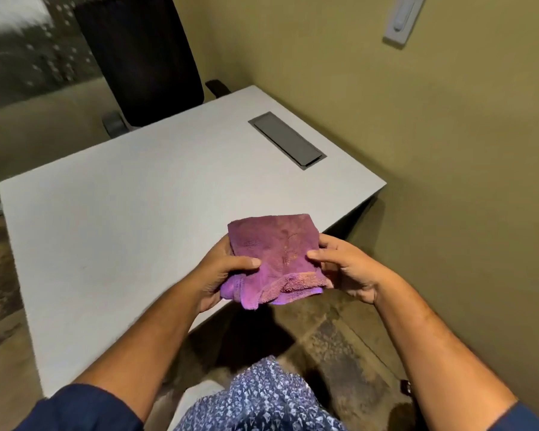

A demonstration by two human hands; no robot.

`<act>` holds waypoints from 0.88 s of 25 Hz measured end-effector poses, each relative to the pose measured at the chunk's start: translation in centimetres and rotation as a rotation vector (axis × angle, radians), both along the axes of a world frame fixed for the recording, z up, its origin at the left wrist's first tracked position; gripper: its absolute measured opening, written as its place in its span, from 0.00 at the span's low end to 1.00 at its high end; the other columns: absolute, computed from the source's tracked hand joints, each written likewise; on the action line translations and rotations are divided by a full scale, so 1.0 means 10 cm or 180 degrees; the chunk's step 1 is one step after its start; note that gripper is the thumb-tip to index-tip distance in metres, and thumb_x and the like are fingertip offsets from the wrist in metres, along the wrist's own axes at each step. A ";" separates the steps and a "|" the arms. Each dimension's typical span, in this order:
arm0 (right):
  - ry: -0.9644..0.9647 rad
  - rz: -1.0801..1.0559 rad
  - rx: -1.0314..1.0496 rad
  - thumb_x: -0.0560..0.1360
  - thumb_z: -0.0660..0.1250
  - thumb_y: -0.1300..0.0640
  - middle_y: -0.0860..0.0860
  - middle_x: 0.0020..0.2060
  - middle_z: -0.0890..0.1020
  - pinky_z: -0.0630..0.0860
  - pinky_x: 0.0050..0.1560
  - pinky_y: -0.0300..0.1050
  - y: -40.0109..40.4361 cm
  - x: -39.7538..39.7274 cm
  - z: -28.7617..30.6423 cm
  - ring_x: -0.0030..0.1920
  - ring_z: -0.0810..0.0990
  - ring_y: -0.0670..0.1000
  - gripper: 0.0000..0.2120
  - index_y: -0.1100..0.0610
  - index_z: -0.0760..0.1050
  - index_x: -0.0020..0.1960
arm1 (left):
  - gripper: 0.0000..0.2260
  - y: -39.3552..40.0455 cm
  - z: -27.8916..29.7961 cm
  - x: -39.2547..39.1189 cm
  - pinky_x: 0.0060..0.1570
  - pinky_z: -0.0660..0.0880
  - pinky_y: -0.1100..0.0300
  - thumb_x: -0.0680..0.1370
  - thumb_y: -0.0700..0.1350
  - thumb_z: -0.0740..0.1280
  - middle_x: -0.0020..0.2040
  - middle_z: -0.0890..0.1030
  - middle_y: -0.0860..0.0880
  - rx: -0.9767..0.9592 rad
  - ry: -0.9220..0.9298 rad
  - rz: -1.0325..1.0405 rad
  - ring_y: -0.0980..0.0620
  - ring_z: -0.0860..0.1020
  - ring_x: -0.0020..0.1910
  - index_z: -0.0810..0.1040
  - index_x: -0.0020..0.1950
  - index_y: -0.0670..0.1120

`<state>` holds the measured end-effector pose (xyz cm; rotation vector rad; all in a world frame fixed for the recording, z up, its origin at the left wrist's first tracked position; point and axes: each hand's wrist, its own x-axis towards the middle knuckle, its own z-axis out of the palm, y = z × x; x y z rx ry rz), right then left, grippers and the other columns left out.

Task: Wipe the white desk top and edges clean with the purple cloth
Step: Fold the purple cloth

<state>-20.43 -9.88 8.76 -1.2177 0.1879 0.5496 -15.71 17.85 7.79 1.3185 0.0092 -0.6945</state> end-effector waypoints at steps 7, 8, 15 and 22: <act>-0.0674 -0.0135 -0.0461 0.77 0.66 0.78 0.55 0.55 0.89 0.84 0.54 0.43 -0.39 0.93 0.06 0.54 0.88 0.52 0.16 0.63 0.85 0.56 | 0.41 -0.38 0.19 0.57 0.56 0.84 0.52 0.75 0.29 0.75 0.73 0.79 0.56 0.0599 -0.1131 0.1151 0.55 0.84 0.65 0.68 0.78 0.64; -0.0738 -0.0193 -0.0523 0.77 0.65 0.79 0.54 0.55 0.89 0.84 0.51 0.42 -0.42 1.08 0.07 0.56 0.87 0.53 0.15 0.63 0.86 0.49 | 0.34 -0.42 0.18 0.72 0.55 0.85 0.47 0.80 0.36 0.74 0.75 0.78 0.57 0.0406 -0.0915 0.1380 0.55 0.84 0.64 0.68 0.77 0.67; -0.0562 -0.0223 -0.0782 0.83 0.61 0.70 0.55 0.45 0.86 0.78 0.37 0.39 -0.67 1.99 0.19 0.40 0.80 0.53 0.18 0.57 0.84 0.43 | 0.15 -0.51 0.03 1.49 0.57 0.84 0.45 0.84 0.38 0.66 0.68 0.84 0.44 0.0472 -0.0037 0.0366 0.38 0.85 0.61 0.83 0.67 0.52; -0.0277 -0.0259 -0.0992 0.79 0.74 0.59 0.50 0.39 0.80 0.73 0.34 0.40 -0.87 2.68 0.01 0.37 0.77 0.48 0.05 0.55 0.82 0.45 | 0.24 -0.57 -0.05 2.15 0.64 0.79 0.36 0.85 0.61 0.59 0.70 0.83 0.43 -0.0316 0.0862 0.0607 0.39 0.83 0.64 0.80 0.72 0.48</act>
